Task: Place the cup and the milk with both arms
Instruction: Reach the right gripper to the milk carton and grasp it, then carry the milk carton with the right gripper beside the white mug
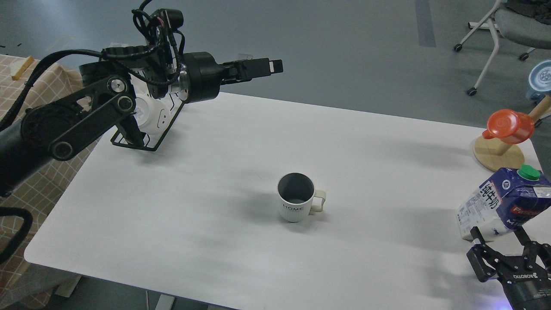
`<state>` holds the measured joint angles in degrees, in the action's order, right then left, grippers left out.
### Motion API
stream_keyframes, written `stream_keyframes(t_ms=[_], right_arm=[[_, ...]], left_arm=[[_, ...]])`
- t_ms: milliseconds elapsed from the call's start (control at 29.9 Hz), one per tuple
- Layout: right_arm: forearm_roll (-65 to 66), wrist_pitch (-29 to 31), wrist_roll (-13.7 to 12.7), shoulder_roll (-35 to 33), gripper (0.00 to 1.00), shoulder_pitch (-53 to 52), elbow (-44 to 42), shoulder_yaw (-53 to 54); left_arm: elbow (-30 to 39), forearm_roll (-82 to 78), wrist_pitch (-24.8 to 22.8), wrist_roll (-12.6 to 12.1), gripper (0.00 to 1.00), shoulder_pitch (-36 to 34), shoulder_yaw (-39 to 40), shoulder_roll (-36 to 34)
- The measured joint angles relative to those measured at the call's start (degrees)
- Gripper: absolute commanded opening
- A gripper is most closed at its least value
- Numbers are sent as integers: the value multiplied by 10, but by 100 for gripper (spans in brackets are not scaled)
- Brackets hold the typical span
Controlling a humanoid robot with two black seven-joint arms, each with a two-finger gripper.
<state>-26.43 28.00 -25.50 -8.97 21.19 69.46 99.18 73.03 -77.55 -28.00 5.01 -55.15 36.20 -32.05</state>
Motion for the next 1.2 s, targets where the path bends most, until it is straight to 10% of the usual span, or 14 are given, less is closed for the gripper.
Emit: stream_keyframes(t_ms=[401,702,1204], right_arm=[[8,0,4,0,65,-81,-64,5],[8,0,5,-1,15,-85,-57,6],[6,0,-2,13,14,-76,59,-53]], left_arm=[[0,-1,0,-7,97,1,0,4],[-15,-1,0,-7,97,1,1,6],[-28,-1,0,-6,97,1,1,6]])
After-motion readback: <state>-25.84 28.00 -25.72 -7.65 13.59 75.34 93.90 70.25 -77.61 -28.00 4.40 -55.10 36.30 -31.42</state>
